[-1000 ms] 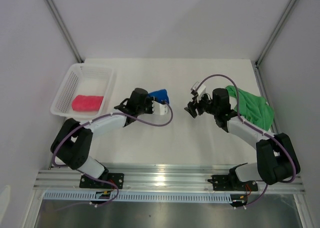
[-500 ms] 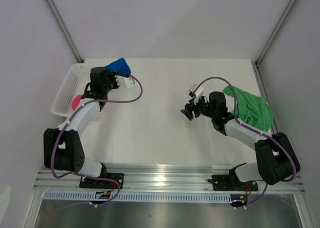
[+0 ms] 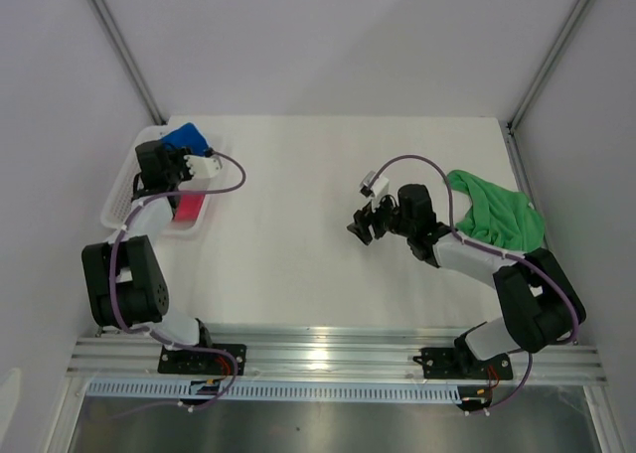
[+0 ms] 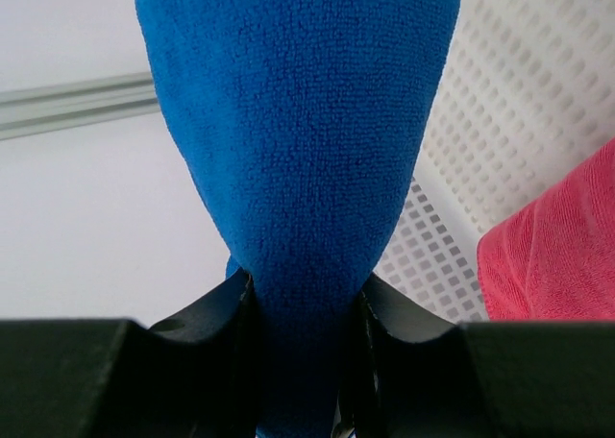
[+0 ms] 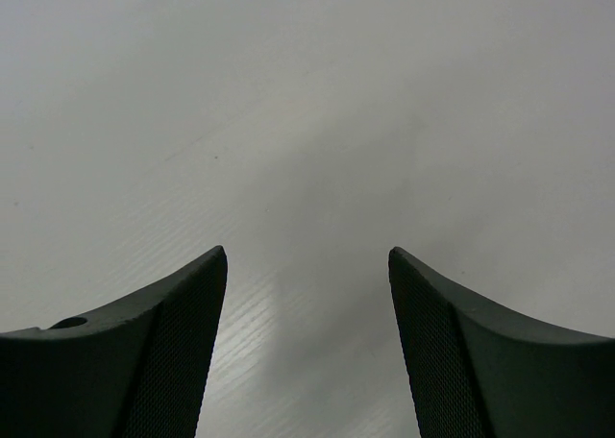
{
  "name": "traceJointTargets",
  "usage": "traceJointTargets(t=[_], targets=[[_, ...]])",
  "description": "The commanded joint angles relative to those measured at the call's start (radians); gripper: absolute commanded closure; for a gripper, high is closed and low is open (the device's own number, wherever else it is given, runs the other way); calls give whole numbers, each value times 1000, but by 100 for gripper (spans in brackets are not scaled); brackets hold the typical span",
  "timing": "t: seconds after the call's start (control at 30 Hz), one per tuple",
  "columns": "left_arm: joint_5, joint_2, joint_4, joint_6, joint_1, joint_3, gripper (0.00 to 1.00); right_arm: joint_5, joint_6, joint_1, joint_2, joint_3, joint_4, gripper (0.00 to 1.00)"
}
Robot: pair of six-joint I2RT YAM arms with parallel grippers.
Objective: Roll the towels
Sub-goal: Place the rolled towel into the container
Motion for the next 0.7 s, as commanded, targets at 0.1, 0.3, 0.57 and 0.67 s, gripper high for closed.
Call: traceJointTargets(t=[0.1, 0.3, 0.57, 0.67], targets=[[73, 71, 61, 90, 67, 2, 99, 43, 22, 34, 18, 83, -34, 29], [172, 155, -4, 197, 104, 21, 100, 74, 44, 61, 44, 115, -75, 29], [309, 253, -334, 329, 168, 188, 99, 106, 47, 92, 77, 186, -165, 29], [332, 277, -370, 388, 185, 214, 99, 117, 56, 103, 89, 201, -181, 29]])
